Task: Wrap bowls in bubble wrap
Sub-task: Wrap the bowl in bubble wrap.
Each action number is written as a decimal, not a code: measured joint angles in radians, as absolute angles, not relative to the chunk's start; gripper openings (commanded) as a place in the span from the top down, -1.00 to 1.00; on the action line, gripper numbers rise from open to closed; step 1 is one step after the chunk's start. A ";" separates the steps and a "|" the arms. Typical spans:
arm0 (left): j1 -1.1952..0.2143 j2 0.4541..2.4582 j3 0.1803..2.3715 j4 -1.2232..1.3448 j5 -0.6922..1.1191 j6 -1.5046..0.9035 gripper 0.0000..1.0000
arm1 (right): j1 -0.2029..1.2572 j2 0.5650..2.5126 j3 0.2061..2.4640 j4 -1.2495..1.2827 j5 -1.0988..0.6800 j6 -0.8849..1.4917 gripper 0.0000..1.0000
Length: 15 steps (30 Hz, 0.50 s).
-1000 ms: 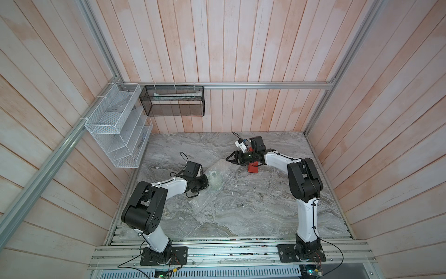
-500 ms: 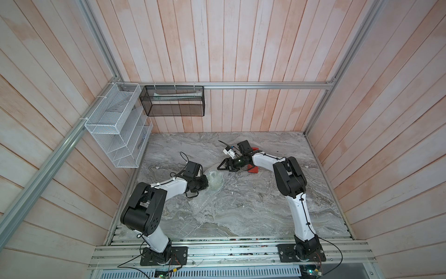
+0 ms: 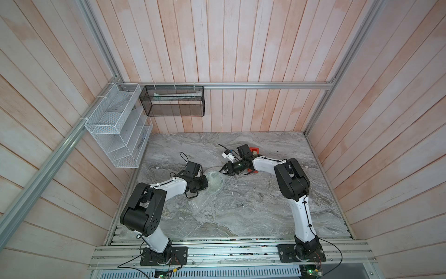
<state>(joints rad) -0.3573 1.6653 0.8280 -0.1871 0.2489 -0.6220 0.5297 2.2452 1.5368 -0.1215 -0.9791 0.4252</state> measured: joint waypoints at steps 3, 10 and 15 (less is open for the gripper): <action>-0.357 1.668 0.830 -0.188 0.250 -0.624 0.99 | 0.529 2.223 1.520 -0.083 -0.973 0.450 0.75; -0.357 1.685 0.850 -0.197 0.255 -0.633 1.00 | 0.555 2.168 1.474 -0.014 -0.963 0.499 0.83; -0.356 1.689 0.862 -0.219 0.255 -0.652 1.00 | 0.575 2.162 1.437 0.050 -0.928 0.527 0.84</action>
